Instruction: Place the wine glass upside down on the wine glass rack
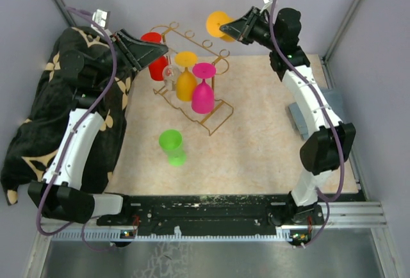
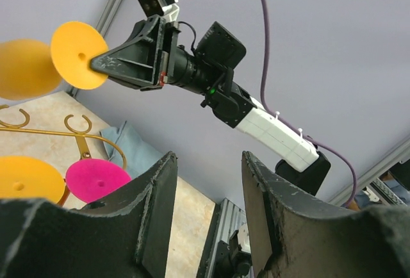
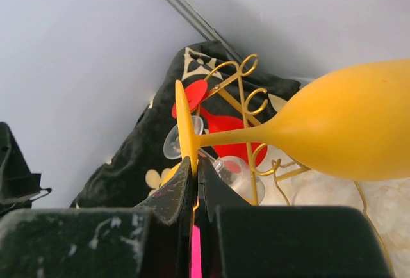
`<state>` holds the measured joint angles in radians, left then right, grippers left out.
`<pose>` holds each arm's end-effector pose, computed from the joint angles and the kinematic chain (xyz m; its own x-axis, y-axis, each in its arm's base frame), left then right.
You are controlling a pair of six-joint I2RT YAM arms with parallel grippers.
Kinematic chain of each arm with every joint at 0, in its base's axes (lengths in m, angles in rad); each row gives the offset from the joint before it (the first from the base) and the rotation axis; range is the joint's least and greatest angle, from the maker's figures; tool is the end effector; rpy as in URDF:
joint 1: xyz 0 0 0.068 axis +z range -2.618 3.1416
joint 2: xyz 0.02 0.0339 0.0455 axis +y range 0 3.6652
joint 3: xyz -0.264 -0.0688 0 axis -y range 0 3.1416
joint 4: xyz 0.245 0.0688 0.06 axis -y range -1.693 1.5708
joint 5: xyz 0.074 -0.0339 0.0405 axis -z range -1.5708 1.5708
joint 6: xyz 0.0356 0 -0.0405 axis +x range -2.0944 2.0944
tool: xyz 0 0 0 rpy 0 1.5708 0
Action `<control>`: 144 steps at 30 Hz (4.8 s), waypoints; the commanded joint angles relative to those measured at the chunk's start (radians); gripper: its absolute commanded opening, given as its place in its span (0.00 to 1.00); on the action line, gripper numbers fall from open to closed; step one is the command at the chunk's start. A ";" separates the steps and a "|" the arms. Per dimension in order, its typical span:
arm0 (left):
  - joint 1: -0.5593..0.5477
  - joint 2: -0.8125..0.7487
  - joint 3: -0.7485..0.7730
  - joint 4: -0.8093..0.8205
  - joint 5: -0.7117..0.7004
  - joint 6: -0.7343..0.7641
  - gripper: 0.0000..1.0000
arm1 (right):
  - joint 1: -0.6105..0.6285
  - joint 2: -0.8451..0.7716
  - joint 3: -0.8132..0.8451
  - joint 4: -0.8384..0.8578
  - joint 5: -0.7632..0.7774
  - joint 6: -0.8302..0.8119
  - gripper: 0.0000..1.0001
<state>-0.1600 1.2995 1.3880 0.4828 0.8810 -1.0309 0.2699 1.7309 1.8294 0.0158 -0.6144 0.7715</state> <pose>0.2615 -0.0700 0.5015 -0.3620 -0.4945 -0.7902 0.8393 0.1959 -0.5071 0.3824 0.1271 0.4697 -0.4579 0.4644 -0.7580 -0.6285 0.4339 0.6455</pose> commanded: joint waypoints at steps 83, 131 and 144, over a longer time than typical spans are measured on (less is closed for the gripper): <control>0.023 -0.042 -0.057 0.038 -0.001 -0.025 0.52 | 0.045 0.210 0.237 -0.200 -0.130 0.138 0.05; 0.027 -0.122 -0.082 -0.169 -0.036 0.101 0.53 | 0.030 -0.067 0.090 -0.374 -0.094 0.007 0.29; 0.026 -0.331 -0.192 -1.029 -0.485 0.539 0.52 | -0.010 -0.256 -0.060 -0.317 -0.072 -0.003 0.29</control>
<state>-0.1368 0.9981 1.2289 -0.2821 0.5438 -0.6231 0.2642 1.5509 1.7924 -0.3676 -0.6991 0.7868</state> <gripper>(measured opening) 0.525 0.293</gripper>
